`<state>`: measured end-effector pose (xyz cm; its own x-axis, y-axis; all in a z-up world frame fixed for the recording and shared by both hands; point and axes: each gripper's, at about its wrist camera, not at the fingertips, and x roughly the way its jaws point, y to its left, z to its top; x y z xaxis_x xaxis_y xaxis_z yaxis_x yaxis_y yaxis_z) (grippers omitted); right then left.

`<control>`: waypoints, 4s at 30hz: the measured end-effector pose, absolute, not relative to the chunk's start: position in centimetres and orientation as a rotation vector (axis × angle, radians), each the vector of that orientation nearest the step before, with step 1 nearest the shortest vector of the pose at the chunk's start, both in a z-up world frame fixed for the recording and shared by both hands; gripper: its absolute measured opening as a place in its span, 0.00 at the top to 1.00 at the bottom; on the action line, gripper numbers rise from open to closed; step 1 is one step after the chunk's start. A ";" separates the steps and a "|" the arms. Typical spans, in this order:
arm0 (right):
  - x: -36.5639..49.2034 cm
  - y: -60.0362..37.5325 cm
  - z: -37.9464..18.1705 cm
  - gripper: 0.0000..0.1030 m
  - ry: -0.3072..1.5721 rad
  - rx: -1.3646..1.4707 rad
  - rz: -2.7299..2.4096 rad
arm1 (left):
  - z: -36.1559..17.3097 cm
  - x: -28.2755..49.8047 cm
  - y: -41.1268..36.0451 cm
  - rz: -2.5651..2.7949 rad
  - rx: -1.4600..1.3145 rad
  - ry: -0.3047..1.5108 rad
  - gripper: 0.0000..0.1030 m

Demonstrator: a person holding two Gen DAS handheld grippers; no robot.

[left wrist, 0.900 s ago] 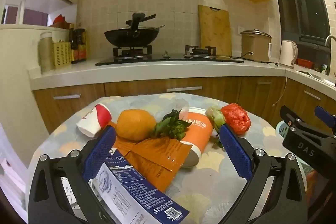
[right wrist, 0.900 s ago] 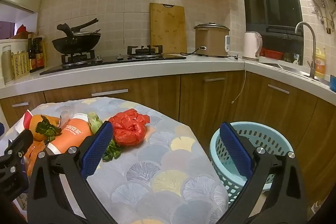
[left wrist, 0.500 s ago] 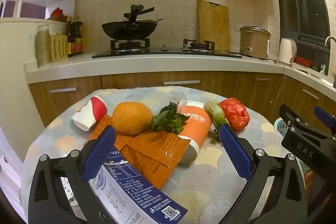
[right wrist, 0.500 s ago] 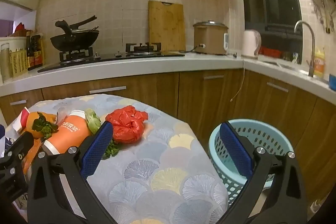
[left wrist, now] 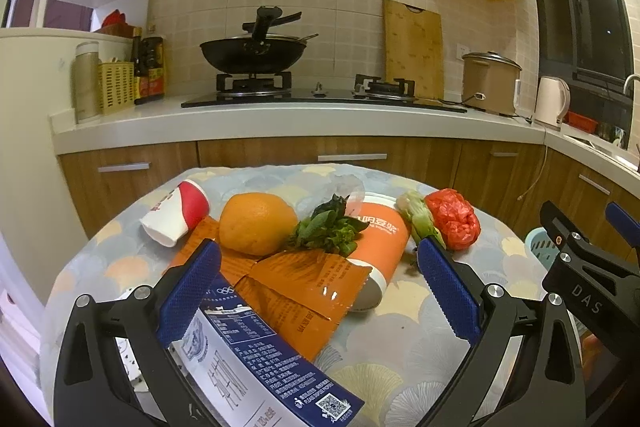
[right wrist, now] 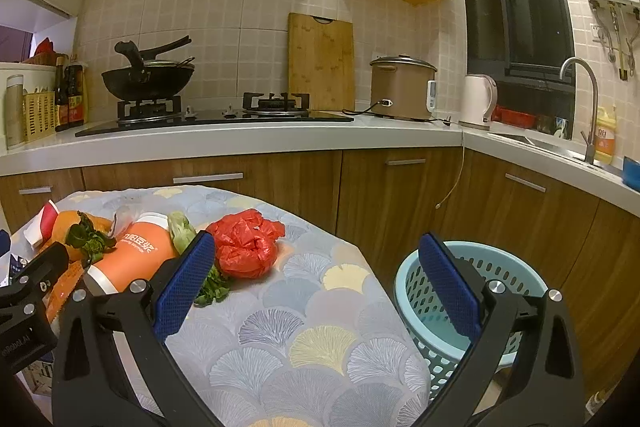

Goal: Collect trash

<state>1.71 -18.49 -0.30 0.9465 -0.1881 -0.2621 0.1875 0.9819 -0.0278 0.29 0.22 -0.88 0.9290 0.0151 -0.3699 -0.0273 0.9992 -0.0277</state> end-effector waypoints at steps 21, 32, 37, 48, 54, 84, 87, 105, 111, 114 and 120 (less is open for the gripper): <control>1.7 -18.8 -0.4 0.06 0.271 0.011 -0.192 | -0.4 -0.4 0.3 0.050 -0.028 0.354 0.07; 1.7 -18.8 -0.4 0.06 0.273 0.017 -0.195 | -0.1 -0.4 0.4 0.054 -0.021 0.349 0.07; 1.7 -18.8 -0.4 0.06 0.275 0.018 -0.194 | -0.1 -0.3 0.4 0.054 -0.023 0.352 0.07; 1.8 -18.9 -0.4 0.06 0.274 0.022 -0.192 | -0.1 -0.3 0.4 0.052 -0.021 0.352 0.07; 1.8 -18.7 -0.4 0.06 0.275 0.015 -0.190 | -0.1 -0.3 0.4 0.053 -0.020 0.351 0.07; 1.5 -17.2 -0.1 0.70 0.360 -0.020 0.011 | 0.5 -8.3 7.7 0.092 -0.150 0.457 0.08; 1.3 -16.8 0.0 0.70 0.361 -0.024 0.020 | 0.3 -7.9 7.9 0.069 -0.204 0.491 0.08; 2.2 -18.4 -0.6 0.70 0.424 -0.008 -0.002 | -4.4 -1.3 0.9 0.214 -0.003 0.749 0.11; 4.1 -18.3 -0.4 0.70 0.483 -0.014 0.100 | -4.4 -1.6 1.2 0.205 0.009 0.746 0.32; 6.0 -18.4 -0.5 0.52 0.533 -0.006 0.138 | -3.8 -2.6 1.5 0.222 0.041 0.704 0.46; 9.2 -15.8 -0.6 0.51 0.566 -0.095 0.268 | -3.0 -3.9 3.1 0.181 -0.030 0.645 0.51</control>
<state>9.21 -15.75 -0.59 0.8102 0.2249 -0.5413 -0.2766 0.9609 -0.0149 -3.87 3.08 -3.01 0.7837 0.1587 -0.6006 -0.1772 0.9838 0.0288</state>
